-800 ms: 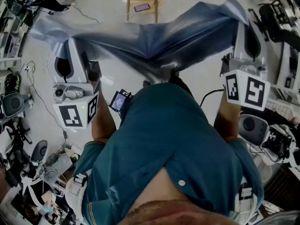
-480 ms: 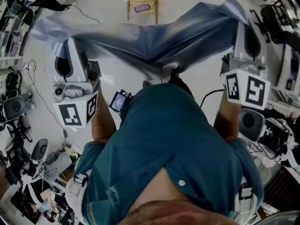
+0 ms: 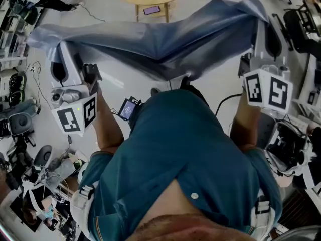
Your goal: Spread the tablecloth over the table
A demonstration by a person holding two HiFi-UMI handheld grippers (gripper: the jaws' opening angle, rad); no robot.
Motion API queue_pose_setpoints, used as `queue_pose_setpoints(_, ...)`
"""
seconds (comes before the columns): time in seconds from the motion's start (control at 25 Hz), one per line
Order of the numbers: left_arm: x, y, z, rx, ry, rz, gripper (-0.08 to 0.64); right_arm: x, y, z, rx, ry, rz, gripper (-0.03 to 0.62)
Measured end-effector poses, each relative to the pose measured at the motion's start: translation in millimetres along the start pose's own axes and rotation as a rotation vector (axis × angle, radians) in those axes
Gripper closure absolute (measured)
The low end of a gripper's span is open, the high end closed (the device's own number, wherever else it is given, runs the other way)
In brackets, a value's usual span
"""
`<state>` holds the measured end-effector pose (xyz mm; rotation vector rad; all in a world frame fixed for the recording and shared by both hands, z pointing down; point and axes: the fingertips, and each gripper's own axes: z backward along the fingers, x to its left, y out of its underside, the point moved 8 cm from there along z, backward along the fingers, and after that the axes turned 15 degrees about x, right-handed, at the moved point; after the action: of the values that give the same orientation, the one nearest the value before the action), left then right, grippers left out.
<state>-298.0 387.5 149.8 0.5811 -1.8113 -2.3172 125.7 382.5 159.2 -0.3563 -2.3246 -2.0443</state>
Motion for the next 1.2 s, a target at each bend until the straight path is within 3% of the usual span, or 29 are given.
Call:
queue_pose_setpoints(0.28, -16.4, -9.0, -48.3, 0.000, -0.148, -0.047, 0.558, -98.7, 4.0, -44.5, -0.042, 0.028, -0.051, 0.581)
queue_pose_setpoints(0.56, -37.6, -0.1, -23.2, -0.005, -0.252, -0.100, 0.558, -128.1, 42.7, -52.3, -0.051, 0.020, -0.048, 0.581)
queue_pose_setpoints(0.8, -4.9, -15.7, -63.1, -0.020, -0.304, -0.129, 0.558, -154.3, 11.4, -110.8, -0.048, 0.055, -0.027, 0.581)
queue_pose_setpoints(1.2, 74.2, 17.9, -138.3, -0.059, -0.276, -0.092, 0.558, -152.8, -26.3, -180.0, -0.033, 0.166, 0.028, 0.581)
